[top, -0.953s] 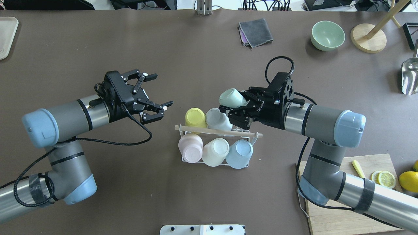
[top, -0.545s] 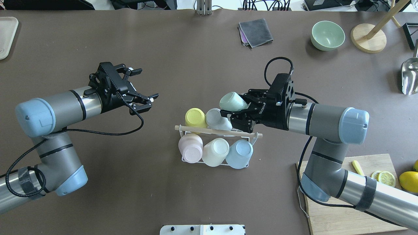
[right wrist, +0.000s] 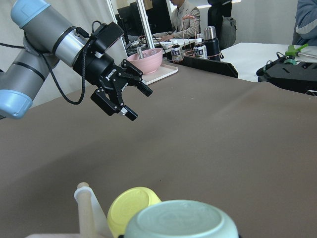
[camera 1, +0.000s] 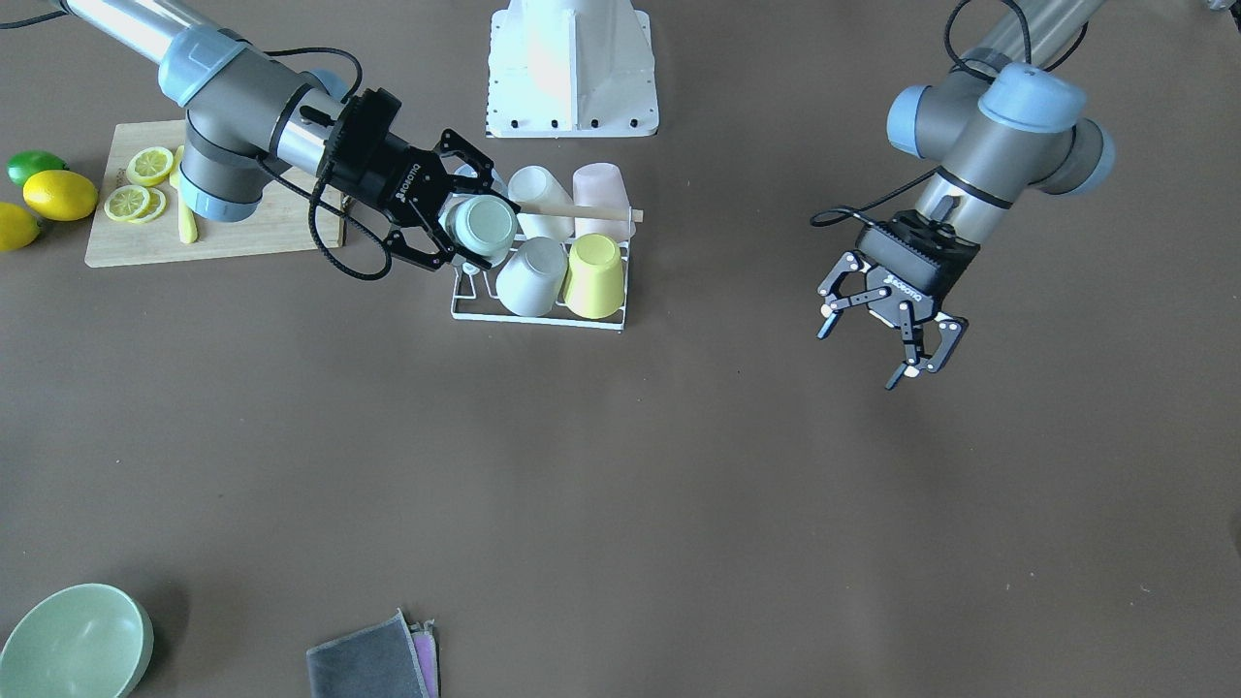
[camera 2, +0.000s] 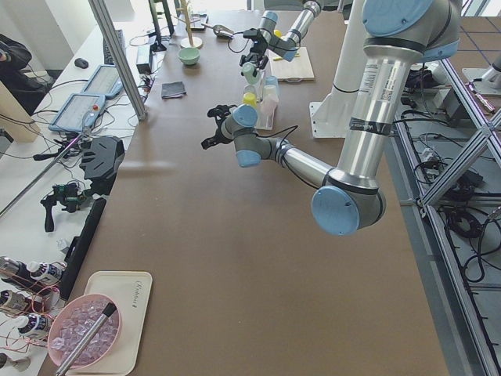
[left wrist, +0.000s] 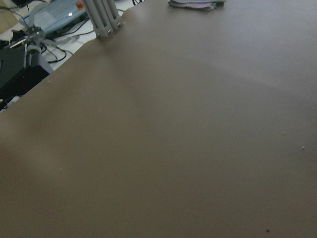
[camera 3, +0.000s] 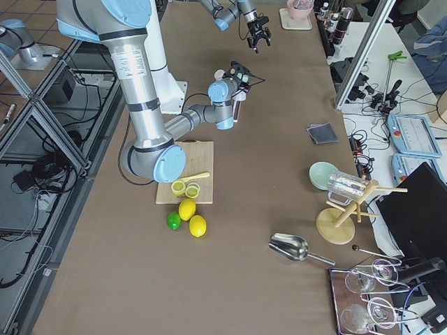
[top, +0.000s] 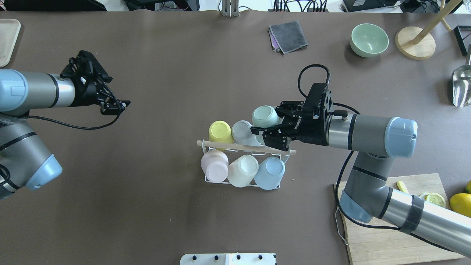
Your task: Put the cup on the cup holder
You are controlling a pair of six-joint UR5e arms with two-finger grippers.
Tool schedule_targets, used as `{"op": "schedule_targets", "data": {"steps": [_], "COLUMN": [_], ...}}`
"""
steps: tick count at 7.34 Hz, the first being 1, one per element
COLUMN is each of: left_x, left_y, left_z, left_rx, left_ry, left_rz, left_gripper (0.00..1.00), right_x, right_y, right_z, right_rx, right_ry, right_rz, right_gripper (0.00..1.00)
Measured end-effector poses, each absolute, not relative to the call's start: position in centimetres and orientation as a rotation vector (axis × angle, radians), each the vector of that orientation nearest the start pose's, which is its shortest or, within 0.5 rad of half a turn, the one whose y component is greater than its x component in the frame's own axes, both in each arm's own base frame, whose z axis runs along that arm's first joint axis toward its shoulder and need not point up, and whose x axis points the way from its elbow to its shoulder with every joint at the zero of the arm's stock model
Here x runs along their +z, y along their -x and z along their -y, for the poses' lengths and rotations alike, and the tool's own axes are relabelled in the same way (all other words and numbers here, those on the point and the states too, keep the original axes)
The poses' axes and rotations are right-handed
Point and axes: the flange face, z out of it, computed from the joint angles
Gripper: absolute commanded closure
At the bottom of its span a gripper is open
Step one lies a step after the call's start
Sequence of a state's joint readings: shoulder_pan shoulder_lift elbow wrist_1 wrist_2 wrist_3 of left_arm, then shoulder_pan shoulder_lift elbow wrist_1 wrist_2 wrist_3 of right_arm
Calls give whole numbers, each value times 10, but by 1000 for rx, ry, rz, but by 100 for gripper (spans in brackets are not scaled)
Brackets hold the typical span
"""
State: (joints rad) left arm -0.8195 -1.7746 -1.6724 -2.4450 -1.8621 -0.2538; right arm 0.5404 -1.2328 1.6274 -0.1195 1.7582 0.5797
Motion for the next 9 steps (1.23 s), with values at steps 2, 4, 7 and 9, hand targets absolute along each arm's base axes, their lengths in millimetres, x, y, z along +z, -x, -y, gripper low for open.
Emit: {"op": "schedule_targets", "data": {"steps": [2, 4, 7, 9], "left_x": [434, 440, 443, 448], "left_y": [-290, -271, -259, -260], "left_z": [508, 519, 526, 528], "left_rx": [593, 573, 558, 552], "left_ry": [-810, -752, -734, -686], "left_rz": [-804, -802, -805, -795], "left_gripper": [2, 2, 2, 2], "right_x": [288, 287, 291, 291], "right_y": [430, 419, 410, 423], "right_z": [391, 402, 415, 403], "right_rx": [-489, -496, -518, -537], "right_ry": [-1199, -1206, -1204, -1190], "right_rz": [1443, 1440, 1434, 1452], "right_gripper": [100, 100, 100, 100]}}
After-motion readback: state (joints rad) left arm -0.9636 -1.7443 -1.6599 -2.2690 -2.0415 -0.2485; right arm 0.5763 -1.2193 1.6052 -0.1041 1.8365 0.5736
